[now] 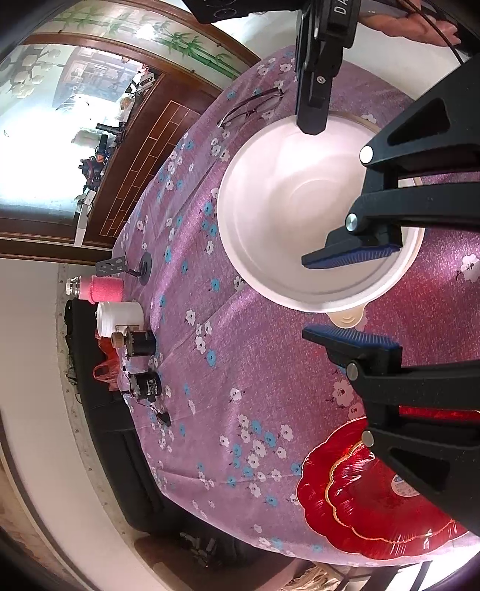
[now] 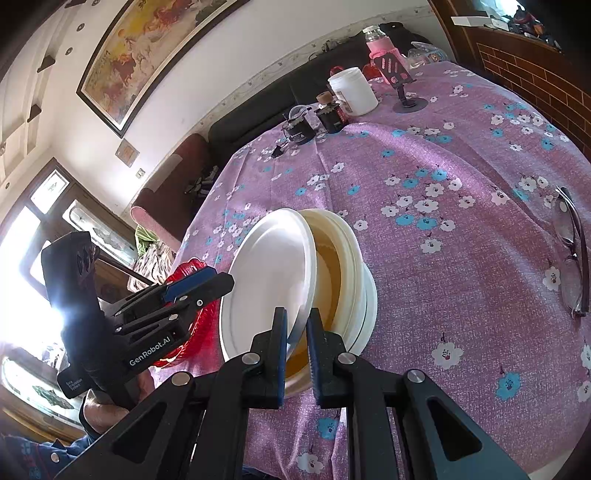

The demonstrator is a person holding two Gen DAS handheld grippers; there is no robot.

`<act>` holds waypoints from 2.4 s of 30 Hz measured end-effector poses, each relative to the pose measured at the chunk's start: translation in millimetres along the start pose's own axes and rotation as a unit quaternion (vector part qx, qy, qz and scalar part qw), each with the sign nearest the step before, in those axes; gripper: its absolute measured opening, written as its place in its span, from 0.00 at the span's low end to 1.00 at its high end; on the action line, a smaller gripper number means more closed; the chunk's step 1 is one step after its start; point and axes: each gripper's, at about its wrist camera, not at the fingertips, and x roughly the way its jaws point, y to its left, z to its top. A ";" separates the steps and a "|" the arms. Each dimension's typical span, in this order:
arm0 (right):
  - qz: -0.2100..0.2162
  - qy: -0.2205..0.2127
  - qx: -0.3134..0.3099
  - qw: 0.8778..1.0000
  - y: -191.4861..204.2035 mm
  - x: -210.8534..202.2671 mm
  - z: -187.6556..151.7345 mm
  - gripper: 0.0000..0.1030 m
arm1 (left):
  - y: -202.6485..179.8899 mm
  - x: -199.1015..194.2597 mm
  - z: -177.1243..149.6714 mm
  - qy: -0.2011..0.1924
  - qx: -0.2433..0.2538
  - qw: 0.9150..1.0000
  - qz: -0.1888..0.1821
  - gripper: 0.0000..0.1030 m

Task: Organize plates and bowls
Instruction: 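Grip the nested white and beige bowl stack rim with both tools, then lift and carry the bowl stack over the red plates with both tools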

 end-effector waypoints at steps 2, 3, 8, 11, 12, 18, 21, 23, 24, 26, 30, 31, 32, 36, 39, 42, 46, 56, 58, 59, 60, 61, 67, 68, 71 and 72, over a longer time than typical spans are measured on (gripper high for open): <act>-0.001 -0.001 0.000 1.000 0.5 -0.7 -0.2 0.13 | -0.9 -0.3 -1.3 -0.003 0.005 1.000 0.006 0.29; -0.002 -0.001 -0.001 1.000 0.8 -0.8 -0.2 0.13 | -1.1 -0.2 -2.0 -0.004 0.006 1.000 0.009 0.29; -0.006 -0.004 -0.002 1.000 0.9 -2.2 -0.5 0.13 | -3.0 -0.8 -4.7 -0.011 0.013 1.000 0.020 0.29; -0.007 -0.005 -0.003 1.000 1.8 -3.1 -0.8 0.13 | -2.6 -1.5 -6.0 -0.015 0.017 0.999 0.026 0.29; -0.008 -0.005 -0.003 1.000 2.2 -3.2 -0.7 0.13 | -3.0 -2.0 -6.4 -0.015 0.018 0.999 0.026 0.29; -0.010 -0.007 -0.001 1.000 2.4 -5.4 -1.3 0.13 | -3.0 -2.5 -7.7 -0.014 0.018 0.999 0.026 0.30; -0.011 -0.008 -0.001 1.000 2.4 -6.1 -2.0 0.13 | -2.7 -3.0 -9.1 -0.014 0.018 0.999 0.027 0.30; -0.013 -0.010 -0.001 1.000 1.6 -7.5 -2.4 0.13 | -1.8 -3.4 -10.1 -0.014 0.018 0.999 0.027 0.30; -0.013 -0.010 0.000 1.000 1.4 -8.3 -2.7 0.13 | -1.3 -3.7 -10.3 -0.014 0.017 0.999 0.028 0.30; -0.013 -0.010 0.000 1.000 1.2 -9.0 -2.9 0.13 | -1.8 -3.6 -10.6 -0.014 0.018 0.999 0.028 0.30; -0.015 -0.011 0.001 1.000 2.0 -10.9 -4.4 0.13 | 0.1 -4.0 -11.7 -0.012 0.014 0.999 0.026 0.31; -0.016 -0.012 -0.001 1.000 2.5 -11.9 -4.5 0.13 | 0.8 -4.4 -12.8 -0.012 0.013 1.000 0.026 0.31; -0.017 -0.012 -0.002 1.000 2.9 -12.5 -4.6 0.13 | 0.8 -5.2 -13.6 -0.012 0.012 1.000 0.027 0.32; -0.022 -0.013 -0.006 1.000 4.3 -16.9 -5.1 0.14 | 3.9 -8.8 -14.2 -0.013 0.005 1.000 0.024 0.37; -0.022 -0.019 -0.007 1.000 3.3 -24.2 -4.6 0.14 | 12.7 -11.4 -11.5 -0.010 -0.011 1.000 0.010 0.42; -0.022 -0.028 -0.004 0.999 -3.1 -33.2 -1.7 0.15 | 24.8 -10.5 -7.7 0.000 -0.034 0.999 -0.011 0.42; -0.027 -0.039 0.019 0.999 -20.3 -40.8 2.3 0.26 | 44.2 0.2 -3.5 0.028 -0.085 0.993 -0.080 0.44; 0.001 -0.015 0.090 0.996 -63.4 -17.9 7.1 0.30 | 76.8 51.9 -3.1 0.108 -0.194 0.960 -0.172 0.46; 0.007 -0.012 0.104 0.994 -69.9 -13.6 6.4 0.30 | 81.7 56.3 -3.7 0.111 -0.208 0.955 -0.179 0.46; 0.009 -0.010 0.110 0.994 -73.1 -11.7 5.6 0.30 | 84.4 57.1 -3.6 0.111 -0.214 0.954 -0.181 0.46; 0.008 -0.007 0.114 0.993 -75.9 -10.3 4.5 0.29 | 88.9 57.3 -2.6 0.109 -0.219 0.953 -0.181 0.46; 0.011 -0.006 0.118 0.993 -79.2 -8.8 3.6 0.29 | 91.7 57.8 -1.8 0.109 -0.222 0.952 -0.180 0.48; 0.034 0.008 0.140 0.990 -90.6 -0.7 -1.0 0.29 | 99.2 63.3 3.5 0.112 -0.235 0.947 -0.188 0.51; 0.034 0.011 0.140 0.990 -91.0 0.8 -1.8 0.29 | 101.7 64.6 3.7 0.113 -0.239 0.945 -0.194 0.51; 0.056 0.010 0.146 0.988 -93.6 0.1 -4.3 0.30 | 104.7 65.2 4.1 0.115 -0.241 0.941 -0.207 0.56; 0.068 0.005 0.146 0.987 -94.1 -1.8 -4.4 0.31 | 104.4 65.2 4.9 0.115 -0.240 0.941 -0.211 0.59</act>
